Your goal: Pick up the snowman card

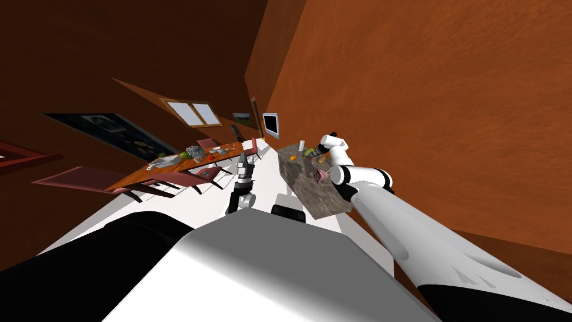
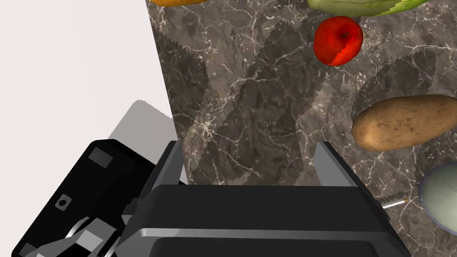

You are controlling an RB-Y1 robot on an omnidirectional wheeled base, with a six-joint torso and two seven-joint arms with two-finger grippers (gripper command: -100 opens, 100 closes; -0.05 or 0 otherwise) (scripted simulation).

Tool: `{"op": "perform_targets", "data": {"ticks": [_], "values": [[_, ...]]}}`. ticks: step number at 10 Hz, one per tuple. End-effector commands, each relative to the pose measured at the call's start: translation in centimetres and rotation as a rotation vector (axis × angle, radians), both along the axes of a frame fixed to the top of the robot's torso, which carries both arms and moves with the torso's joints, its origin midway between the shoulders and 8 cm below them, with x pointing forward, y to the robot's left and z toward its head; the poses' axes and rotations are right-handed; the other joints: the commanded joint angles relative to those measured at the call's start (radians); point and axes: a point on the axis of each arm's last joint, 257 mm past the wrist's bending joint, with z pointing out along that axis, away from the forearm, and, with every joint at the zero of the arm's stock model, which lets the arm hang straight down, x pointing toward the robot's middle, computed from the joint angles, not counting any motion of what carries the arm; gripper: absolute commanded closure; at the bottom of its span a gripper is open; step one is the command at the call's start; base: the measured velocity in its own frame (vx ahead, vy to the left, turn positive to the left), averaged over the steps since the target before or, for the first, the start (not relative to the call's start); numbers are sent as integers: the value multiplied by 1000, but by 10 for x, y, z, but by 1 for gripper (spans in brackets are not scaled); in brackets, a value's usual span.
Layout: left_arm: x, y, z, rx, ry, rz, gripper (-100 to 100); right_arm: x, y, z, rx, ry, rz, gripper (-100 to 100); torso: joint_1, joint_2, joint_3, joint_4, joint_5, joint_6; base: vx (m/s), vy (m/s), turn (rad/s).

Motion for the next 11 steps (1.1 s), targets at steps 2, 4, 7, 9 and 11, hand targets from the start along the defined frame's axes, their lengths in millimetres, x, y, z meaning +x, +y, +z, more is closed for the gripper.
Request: {"op": "perform_targets", "data": {"ticks": [2, 4, 7, 9, 11], "values": [[0, 0, 0, 0, 0, 0, 0, -19, 8, -16, 23, 104, 0, -100, 1, 0, 0, 0, 0, 0, 6, -25, -68], [0, 0, 0, 0, 0, 0, 0, -26, 15, -10, 39, 139, 3, -100, 0, -1, 0, 0, 0, 0, 10, -34, -118], [0, 0, 0, 0, 0, 0, 0, -46, 20, -25, 53, 230, 1, -100, -1, 0, 0, 0, 0, 0, 13, -36, -104], [0, 0, 0, 0, 0, 0, 0, -43, 20, -21, 53, 217, 2, -100, 1, 0, 0, 0, 0, 0, 1, -6, 12], [0, 0, 0, 0, 0, 0, 0, -59, 24, -29, 64, 286, 0, -100, 1, 0, 0, 0, 0, 0, 6, -20, -115]]}}
